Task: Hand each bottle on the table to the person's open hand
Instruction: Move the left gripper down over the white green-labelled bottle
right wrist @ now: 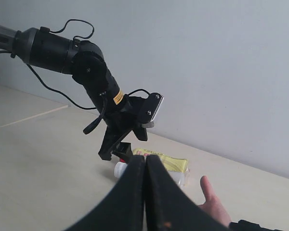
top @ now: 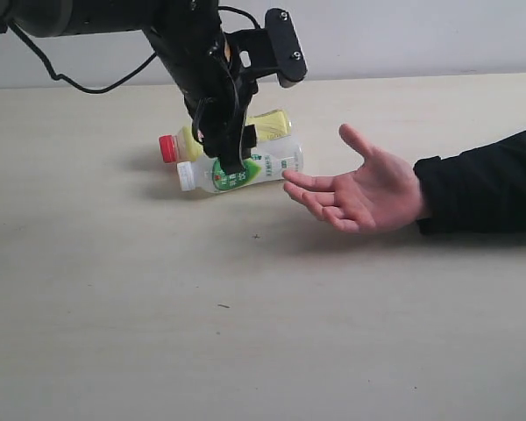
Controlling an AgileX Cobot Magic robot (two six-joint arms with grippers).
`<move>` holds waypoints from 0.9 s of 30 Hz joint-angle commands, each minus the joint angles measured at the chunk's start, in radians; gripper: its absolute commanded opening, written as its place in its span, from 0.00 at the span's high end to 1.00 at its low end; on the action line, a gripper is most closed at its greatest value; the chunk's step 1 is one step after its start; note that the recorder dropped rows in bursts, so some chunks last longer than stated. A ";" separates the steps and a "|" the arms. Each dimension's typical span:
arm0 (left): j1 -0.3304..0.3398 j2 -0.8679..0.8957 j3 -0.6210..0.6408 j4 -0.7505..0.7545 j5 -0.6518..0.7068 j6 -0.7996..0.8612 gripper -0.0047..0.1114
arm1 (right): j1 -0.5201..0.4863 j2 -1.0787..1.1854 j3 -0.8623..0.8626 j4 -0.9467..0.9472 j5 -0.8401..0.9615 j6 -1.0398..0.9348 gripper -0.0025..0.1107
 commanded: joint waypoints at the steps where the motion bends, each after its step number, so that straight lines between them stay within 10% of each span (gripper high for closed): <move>1: -0.011 0.001 -0.005 -0.014 -0.024 -0.008 0.32 | 0.002 -0.003 0.008 0.000 -0.013 0.000 0.98; 27: -0.011 0.114 -0.005 0.004 -0.001 -0.086 0.32 | 0.002 -0.003 0.008 0.000 -0.013 0.000 0.98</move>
